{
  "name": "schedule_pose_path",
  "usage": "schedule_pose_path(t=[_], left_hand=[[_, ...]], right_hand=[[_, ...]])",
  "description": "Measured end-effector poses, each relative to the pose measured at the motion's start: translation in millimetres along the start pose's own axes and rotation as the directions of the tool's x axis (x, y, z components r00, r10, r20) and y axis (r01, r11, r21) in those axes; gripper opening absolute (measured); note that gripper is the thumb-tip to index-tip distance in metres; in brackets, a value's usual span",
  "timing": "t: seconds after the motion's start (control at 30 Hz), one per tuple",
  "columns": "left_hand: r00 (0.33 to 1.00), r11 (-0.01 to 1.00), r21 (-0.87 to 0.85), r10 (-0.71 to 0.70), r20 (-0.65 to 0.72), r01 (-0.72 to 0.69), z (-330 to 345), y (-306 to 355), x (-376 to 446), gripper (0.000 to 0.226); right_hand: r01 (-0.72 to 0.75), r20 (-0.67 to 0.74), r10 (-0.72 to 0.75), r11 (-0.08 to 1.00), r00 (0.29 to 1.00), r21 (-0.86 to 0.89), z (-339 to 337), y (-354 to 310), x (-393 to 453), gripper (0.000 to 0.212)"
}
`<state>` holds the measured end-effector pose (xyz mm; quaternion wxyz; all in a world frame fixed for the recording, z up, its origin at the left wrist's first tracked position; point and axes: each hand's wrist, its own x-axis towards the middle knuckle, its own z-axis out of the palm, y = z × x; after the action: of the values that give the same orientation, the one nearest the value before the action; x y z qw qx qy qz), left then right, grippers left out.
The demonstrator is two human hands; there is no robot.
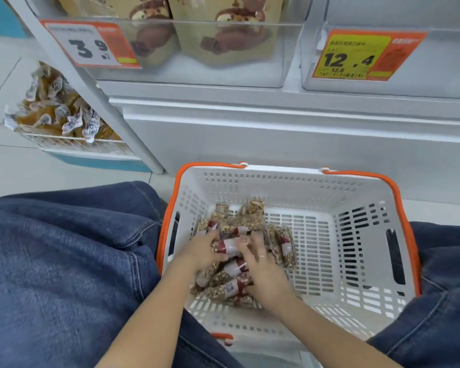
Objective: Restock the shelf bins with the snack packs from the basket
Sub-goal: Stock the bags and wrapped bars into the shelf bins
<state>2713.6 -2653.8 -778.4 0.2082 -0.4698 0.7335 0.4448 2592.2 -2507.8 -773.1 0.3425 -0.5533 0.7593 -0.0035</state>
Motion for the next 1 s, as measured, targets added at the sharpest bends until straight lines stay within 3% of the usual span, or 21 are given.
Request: schedule_pose_path(t=[0.1,0.23,0.3,0.43,0.53,0.6,0.67,0.77,0.87,0.93,1.0], left_hand=[[1.0,0.996,-0.083,-0.031,-0.004,0.03,-4,0,-3,0.065],[0.999,0.998,-0.025,-0.05,0.001,0.05,-15,0,-10,0.057],[0.997,0.997,0.044,-0.071,0.019,0.07,-25,3,-15,0.06],[1.0,0.986,0.169,-0.019,-0.005,0.02,-52,22,-24,0.041],[0.99,0.969,0.23,0.114,-0.08,-0.093,-89,60,-44,0.036],[0.95,0.948,0.223,0.266,-0.163,-0.227,-118,97,-69,0.025],[0.889,0.914,0.182,0.399,-0.224,-0.364,-145,136,-95,0.018],[0.779,0.816,0.16,0.578,-0.241,-0.556,-177,199,-129,0.019],[0.624,0.702,0.211,0.705,-0.336,-0.68,-198,265,-146,0.016],[0.49,0.646,0.305,0.745,-0.453,-0.7,-212,311,-144,0.021],[0.43,0.631,0.432,0.766,-0.478,-0.644,-225,354,-133,0.029]], right_hand=[[0.108,0.007,-0.112,0.936,0.994,-0.335,3,-16,-2,0.098],[0.157,0.143,-0.096,0.842,0.985,-0.515,1,-11,11,0.089],[0.194,0.204,-0.105,0.849,0.973,-0.491,-5,-9,18,0.085],[0.276,0.284,-0.154,0.842,0.947,-0.464,-25,-17,11,0.079],[0.257,0.276,-0.151,0.879,0.949,-0.402,-75,-10,-5,0.096],[0.279,0.25,-0.211,0.918,0.945,-0.282,-137,1,-21,0.099],[0.299,0.143,-0.273,0.931,0.951,-0.211,-209,15,-50,0.087],[0.235,-0.219,-0.26,0.963,0.941,-0.132,-300,45,-109,0.079],[0.193,-0.634,-0.168,0.981,0.755,-0.029,-360,84,-150,0.082],[0.191,-0.786,-0.125,0.982,0.605,-0.01,-390,108,-150,0.084],[0.173,-0.855,-0.111,0.985,0.507,-0.025,-415,122,-140,0.08]])
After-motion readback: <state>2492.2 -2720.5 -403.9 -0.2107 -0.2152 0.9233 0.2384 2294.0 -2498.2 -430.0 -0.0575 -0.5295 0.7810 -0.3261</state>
